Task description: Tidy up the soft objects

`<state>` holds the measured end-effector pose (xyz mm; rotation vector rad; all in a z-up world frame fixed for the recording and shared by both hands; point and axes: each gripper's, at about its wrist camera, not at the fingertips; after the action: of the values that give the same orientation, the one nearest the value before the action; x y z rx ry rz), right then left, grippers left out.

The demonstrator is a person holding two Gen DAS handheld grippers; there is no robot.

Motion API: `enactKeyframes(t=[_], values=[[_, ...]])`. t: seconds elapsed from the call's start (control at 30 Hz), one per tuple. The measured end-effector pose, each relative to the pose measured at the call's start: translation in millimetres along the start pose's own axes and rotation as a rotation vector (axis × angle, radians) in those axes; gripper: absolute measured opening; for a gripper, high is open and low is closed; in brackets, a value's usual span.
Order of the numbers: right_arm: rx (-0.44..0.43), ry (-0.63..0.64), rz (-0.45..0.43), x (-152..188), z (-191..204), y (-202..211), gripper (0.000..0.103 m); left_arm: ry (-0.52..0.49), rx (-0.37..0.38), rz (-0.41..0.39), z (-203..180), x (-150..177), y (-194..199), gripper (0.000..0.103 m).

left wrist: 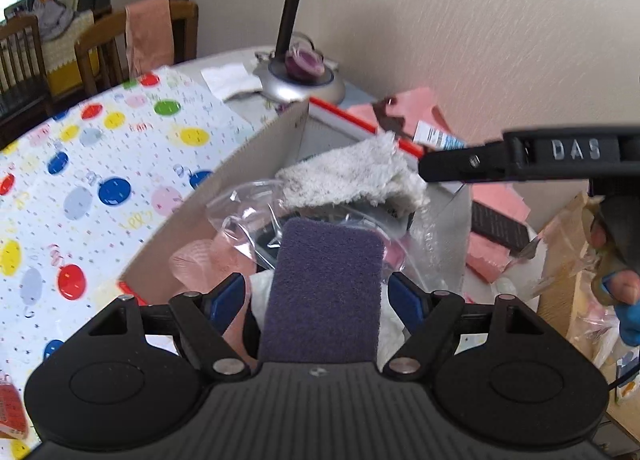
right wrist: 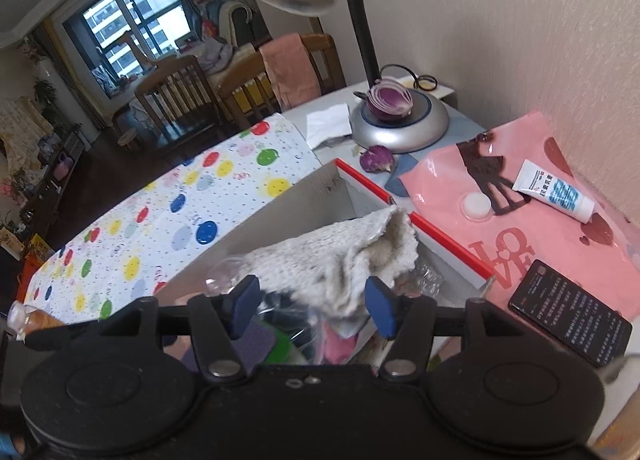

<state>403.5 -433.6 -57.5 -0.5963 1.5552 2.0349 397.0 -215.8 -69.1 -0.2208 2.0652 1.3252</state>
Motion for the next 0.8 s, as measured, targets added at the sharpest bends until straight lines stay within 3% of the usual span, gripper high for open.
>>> enactKeyframes(t=[0.6, 0.8], values=[[-0.009, 0.045, -0.223, 64.4, 68.5, 97.4, 0.067, -0.051, -0.002, -0.276, 25.5, 42.2, 140.0, 0.083], [-0.011, 0.05, -0.32, 98.2, 96.7, 124.5, 0.079, -0.088, -0.003, -0.323, 29.8, 66.2, 174.2, 0.084]])
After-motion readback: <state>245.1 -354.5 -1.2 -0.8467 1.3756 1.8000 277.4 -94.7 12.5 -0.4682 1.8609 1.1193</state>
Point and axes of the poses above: each gripper's, at about its wrist camera, not at the fingertips, and y roughly against the way its jaws point, z to its left, x to its underside, and after that the axes turned 2 degrees about x, right-handed
